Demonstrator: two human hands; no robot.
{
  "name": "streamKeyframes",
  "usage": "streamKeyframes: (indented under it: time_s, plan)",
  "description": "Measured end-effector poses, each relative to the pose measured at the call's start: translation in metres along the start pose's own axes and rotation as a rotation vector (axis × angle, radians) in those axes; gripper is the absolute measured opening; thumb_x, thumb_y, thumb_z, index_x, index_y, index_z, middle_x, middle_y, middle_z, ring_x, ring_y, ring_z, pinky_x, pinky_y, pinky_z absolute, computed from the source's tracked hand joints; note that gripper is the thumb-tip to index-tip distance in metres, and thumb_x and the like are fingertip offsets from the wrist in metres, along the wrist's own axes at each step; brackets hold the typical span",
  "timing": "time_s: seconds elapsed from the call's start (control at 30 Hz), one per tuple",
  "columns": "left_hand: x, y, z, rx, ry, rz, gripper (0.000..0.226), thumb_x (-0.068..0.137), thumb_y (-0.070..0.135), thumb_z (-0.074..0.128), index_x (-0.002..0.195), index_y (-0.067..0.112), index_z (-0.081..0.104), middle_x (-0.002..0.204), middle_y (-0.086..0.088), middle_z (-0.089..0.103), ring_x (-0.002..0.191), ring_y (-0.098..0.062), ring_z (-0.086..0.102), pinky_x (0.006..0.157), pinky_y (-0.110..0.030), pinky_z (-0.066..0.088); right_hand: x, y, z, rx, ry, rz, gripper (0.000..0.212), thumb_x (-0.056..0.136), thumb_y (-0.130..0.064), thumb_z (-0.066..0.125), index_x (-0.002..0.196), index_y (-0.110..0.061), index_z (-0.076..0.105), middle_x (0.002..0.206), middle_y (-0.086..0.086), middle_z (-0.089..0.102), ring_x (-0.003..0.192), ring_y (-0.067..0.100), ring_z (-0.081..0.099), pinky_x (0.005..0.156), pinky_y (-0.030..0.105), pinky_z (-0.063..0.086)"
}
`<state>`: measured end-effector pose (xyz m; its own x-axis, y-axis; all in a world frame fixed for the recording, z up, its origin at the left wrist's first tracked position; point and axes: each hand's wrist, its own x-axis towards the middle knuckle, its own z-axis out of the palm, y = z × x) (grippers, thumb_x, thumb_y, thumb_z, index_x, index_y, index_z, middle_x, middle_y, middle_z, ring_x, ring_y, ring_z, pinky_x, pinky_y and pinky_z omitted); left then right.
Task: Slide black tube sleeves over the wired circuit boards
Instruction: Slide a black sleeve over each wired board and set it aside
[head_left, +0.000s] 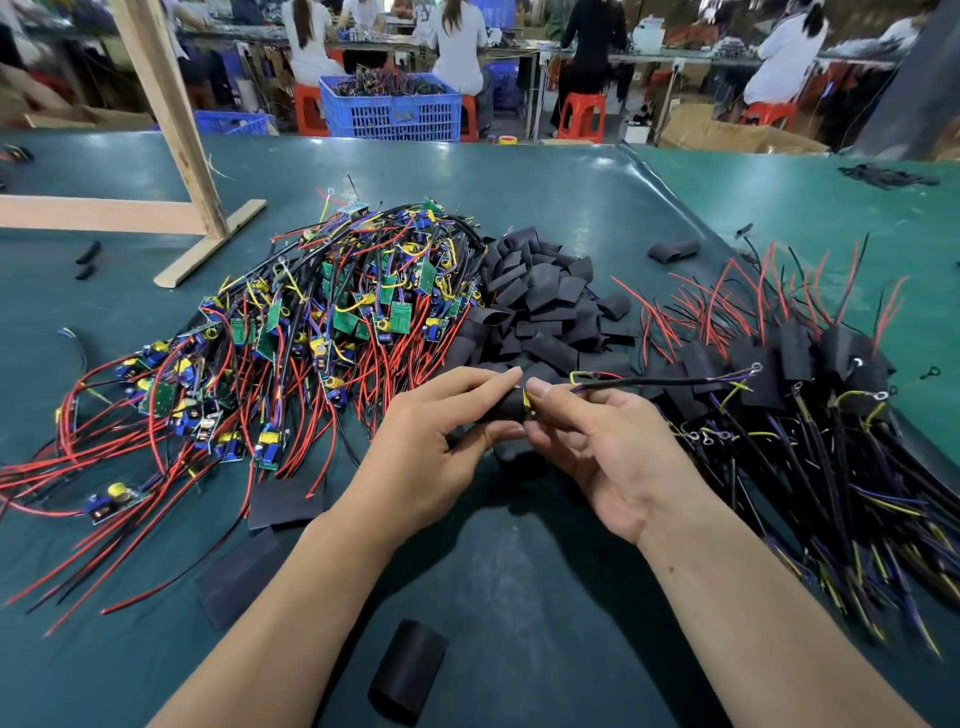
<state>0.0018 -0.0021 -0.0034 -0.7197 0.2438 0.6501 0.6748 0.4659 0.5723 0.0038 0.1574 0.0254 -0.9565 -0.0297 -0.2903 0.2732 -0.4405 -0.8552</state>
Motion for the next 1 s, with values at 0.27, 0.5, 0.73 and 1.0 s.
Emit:
streamKeyframes:
  time_s: [0.27, 0.5, 0.73, 1.0]
  plan:
    - [0.002, 0.005, -0.008, 0.036, 0.053, -0.057, 0.042, 0.084, 0.009, 0.073, 0.125, 0.005, 0.065, 0.113, -0.002, 0.069, 0.103, -0.012, 0.065, 0.093, -0.024, 0.050, -0.002, 0.002, 0.003, -0.030, -0.147, -0.057, 0.010, 0.069, -0.012, 0.074, 0.079, -0.009, 0.074, 0.080, 0.006, 0.074, 0.068, 0.017, 0.072, 0.053, 0.020, 0.053]
    - [0.002, 0.005, -0.010, 0.042, 0.110, -0.099, 0.044, 0.080, 0.015, 0.076, 0.122, 0.007, 0.067, 0.112, 0.003, 0.068, 0.102, -0.008, 0.064, 0.093, -0.017, 0.048, -0.001, 0.000, -0.002, -0.134, -0.258, -0.153, 0.012, 0.079, -0.004, 0.071, 0.080, -0.012, 0.079, 0.080, 0.005, 0.074, 0.069, 0.016, 0.070, 0.056, 0.025, 0.056]
    - [0.000, 0.003, -0.009, 0.012, 0.118, -0.049, 0.044, 0.080, 0.007, 0.076, 0.122, 0.003, 0.065, 0.110, -0.005, 0.071, 0.098, -0.009, 0.066, 0.090, -0.023, 0.052, 0.000, 0.006, 0.001, -0.125, -0.205, -0.224, 0.010, 0.064, -0.010, 0.077, 0.074, -0.010, 0.076, 0.091, 0.007, 0.076, 0.070, 0.019, 0.071, 0.053, 0.026, 0.055]
    - [0.000, 0.003, -0.008, 0.116, 0.067, 0.091, 0.039, 0.079, 0.007, 0.073, 0.117, -0.002, 0.068, 0.110, -0.002, 0.071, 0.094, -0.020, 0.067, 0.085, -0.035, 0.054, -0.003, 0.005, -0.001, -0.171, -0.188, -0.194, 0.010, 0.079, -0.003, 0.072, 0.073, -0.010, 0.076, 0.091, 0.011, 0.076, 0.074, 0.025, 0.074, 0.055, 0.024, 0.054]
